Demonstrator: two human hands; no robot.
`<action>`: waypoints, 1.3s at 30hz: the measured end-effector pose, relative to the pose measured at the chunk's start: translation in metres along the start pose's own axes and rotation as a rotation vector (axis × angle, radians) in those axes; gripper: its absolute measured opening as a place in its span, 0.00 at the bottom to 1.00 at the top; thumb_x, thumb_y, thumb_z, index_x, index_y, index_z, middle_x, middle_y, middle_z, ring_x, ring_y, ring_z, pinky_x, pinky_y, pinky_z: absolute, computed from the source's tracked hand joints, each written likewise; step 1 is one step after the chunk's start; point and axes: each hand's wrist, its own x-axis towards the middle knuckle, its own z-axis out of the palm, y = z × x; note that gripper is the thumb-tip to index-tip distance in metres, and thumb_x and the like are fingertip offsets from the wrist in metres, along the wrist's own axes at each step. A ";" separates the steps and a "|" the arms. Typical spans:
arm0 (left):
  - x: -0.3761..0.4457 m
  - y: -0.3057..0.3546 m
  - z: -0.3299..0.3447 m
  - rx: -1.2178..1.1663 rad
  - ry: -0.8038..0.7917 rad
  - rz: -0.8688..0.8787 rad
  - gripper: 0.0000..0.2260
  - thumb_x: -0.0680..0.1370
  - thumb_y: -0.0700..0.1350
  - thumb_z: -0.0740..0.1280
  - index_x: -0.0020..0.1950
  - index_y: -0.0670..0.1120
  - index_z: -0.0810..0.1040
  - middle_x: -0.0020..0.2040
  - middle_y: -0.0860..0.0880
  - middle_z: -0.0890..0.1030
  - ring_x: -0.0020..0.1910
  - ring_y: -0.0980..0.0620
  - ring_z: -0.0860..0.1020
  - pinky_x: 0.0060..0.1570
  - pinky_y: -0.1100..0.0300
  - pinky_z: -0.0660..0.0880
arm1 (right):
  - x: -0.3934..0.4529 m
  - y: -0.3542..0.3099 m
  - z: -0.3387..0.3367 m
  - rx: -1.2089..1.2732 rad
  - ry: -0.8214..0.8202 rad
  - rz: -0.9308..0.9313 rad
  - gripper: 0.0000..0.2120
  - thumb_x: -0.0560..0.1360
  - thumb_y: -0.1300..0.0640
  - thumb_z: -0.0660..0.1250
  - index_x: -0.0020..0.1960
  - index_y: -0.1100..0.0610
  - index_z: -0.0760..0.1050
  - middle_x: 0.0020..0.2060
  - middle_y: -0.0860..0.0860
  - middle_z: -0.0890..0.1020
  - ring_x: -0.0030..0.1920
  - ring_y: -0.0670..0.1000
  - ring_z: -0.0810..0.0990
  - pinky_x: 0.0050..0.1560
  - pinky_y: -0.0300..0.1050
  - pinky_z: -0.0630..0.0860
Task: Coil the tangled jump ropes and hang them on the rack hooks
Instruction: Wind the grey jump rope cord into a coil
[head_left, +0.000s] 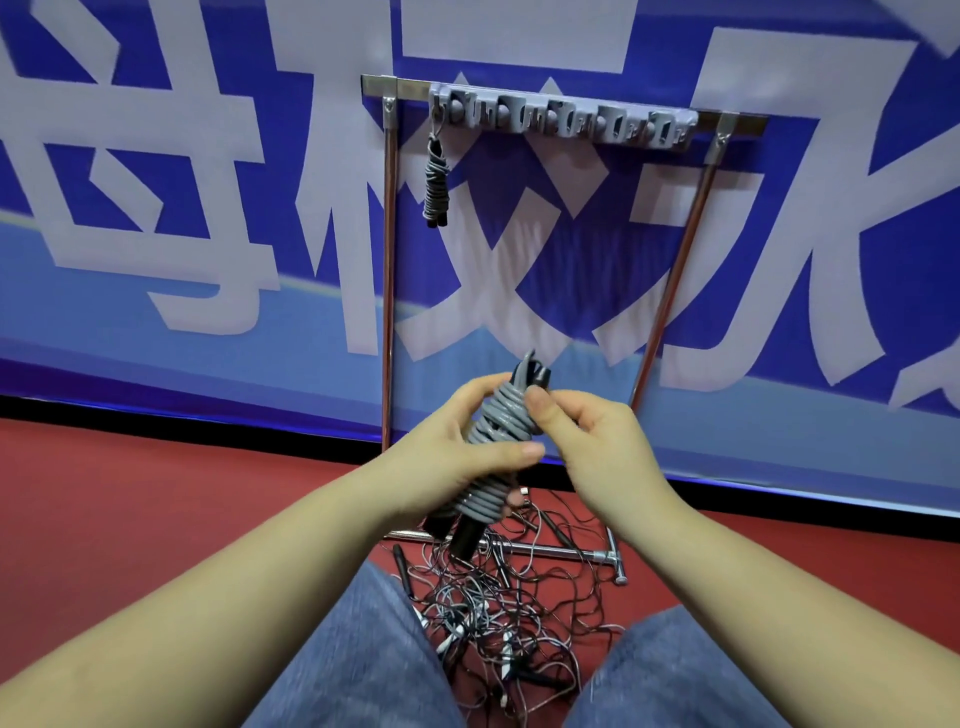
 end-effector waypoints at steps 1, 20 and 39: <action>0.001 0.003 0.001 -0.031 0.000 0.005 0.26 0.67 0.41 0.71 0.63 0.51 0.70 0.35 0.48 0.78 0.28 0.47 0.77 0.29 0.57 0.76 | 0.000 0.001 0.001 0.043 -0.024 0.023 0.14 0.80 0.51 0.58 0.38 0.50 0.75 0.21 0.42 0.75 0.24 0.41 0.72 0.30 0.35 0.67; 0.015 0.006 0.002 0.521 0.414 0.086 0.20 0.72 0.46 0.74 0.63 0.50 0.75 0.48 0.52 0.80 0.44 0.53 0.80 0.50 0.55 0.78 | 0.012 -0.002 -0.013 -0.722 -0.072 -0.016 0.15 0.81 0.56 0.58 0.66 0.51 0.74 0.49 0.51 0.72 0.51 0.51 0.75 0.49 0.40 0.69; 0.020 0.005 0.005 1.180 0.368 0.213 0.19 0.72 0.61 0.64 0.61 0.58 0.72 0.53 0.54 0.80 0.52 0.50 0.77 0.48 0.54 0.74 | 0.008 -0.023 -0.004 -0.349 0.047 -0.087 0.12 0.71 0.51 0.71 0.29 0.47 0.76 0.26 0.41 0.78 0.31 0.39 0.76 0.33 0.29 0.67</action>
